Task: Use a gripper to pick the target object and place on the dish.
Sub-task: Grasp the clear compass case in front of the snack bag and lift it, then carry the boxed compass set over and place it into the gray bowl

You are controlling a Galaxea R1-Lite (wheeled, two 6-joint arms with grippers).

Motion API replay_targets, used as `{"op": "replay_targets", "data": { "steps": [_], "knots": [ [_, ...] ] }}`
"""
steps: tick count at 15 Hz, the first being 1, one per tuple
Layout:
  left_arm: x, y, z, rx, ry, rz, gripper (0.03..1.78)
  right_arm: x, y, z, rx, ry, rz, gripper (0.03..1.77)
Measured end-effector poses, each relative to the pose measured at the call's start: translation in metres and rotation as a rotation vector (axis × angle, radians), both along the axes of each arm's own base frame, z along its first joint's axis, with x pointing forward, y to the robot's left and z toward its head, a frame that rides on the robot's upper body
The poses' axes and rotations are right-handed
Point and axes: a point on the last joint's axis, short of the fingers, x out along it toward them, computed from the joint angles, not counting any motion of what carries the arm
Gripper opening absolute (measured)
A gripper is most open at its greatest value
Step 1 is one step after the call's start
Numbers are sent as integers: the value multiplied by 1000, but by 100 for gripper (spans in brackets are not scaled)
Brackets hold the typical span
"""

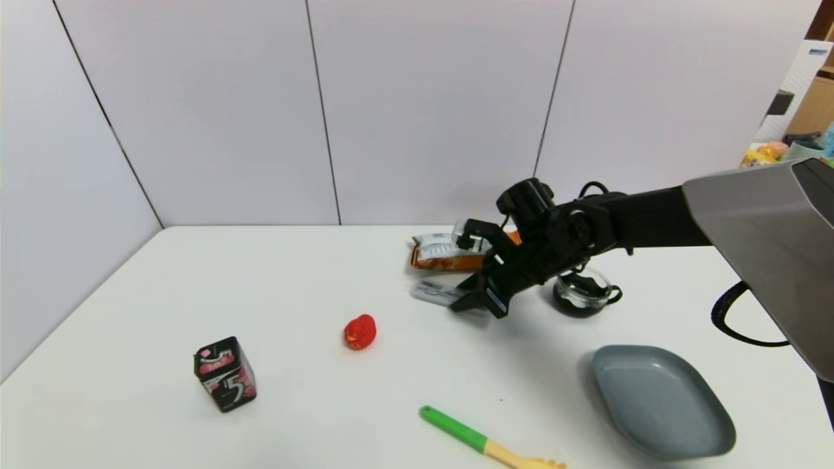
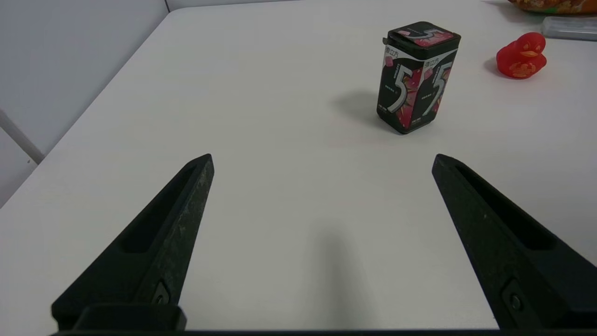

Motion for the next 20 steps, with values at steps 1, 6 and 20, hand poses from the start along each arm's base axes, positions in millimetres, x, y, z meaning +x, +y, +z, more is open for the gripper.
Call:
{"op": "replay_targets", "data": {
  "steps": [1, 6, 20],
  "knots": [
    [0, 0, 0, 0, 0, 0, 169, -1, 1, 2, 3, -5, 5, 56],
    [0, 0, 0, 0, 0, 0, 169, -8, 0, 29, 60, -65, 41, 56],
    [0, 0, 0, 0, 0, 0, 169, -59, -64, 136, 233, -145, -146, 56]
  ]
}}
